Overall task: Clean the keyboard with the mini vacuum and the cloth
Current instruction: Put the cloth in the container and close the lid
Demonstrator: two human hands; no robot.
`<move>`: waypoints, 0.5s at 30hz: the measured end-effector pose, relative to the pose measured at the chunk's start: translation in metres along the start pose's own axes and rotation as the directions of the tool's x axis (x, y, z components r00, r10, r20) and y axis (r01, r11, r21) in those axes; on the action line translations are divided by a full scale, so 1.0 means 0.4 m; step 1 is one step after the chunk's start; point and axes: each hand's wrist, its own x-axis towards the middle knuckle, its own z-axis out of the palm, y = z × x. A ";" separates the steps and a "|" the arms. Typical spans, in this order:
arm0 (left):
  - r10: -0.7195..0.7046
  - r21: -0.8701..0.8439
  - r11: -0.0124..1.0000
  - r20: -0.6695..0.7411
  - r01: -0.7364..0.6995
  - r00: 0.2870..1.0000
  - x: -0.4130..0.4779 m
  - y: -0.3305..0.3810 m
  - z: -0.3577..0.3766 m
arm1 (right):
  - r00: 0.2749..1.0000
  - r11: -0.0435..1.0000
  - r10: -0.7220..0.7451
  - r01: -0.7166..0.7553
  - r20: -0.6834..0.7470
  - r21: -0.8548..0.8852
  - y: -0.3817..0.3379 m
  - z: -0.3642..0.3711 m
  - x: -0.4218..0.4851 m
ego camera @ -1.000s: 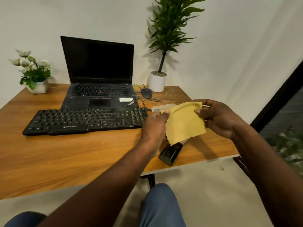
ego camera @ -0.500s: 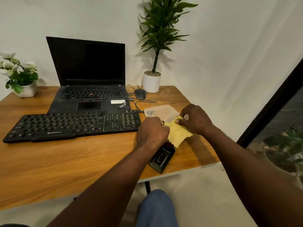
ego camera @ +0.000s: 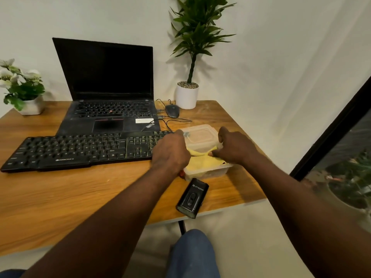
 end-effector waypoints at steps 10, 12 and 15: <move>0.079 0.123 0.988 0.086 -0.089 0.993 0.014 0.007 -0.012 | 0.999 0.994 -0.022 0.026 0.039 -0.109 -0.024 0.003 0.004; 0.075 0.147 0.985 0.107 -0.091 0.991 0.018 0.011 -0.014 | 0.999 0.990 0.004 0.001 0.035 -0.139 -0.028 0.005 0.009; 0.083 0.172 0.979 0.141 -0.107 0.987 0.021 0.019 -0.015 | 0.999 0.986 0.028 -0.023 0.030 -0.164 -0.035 0.008 0.011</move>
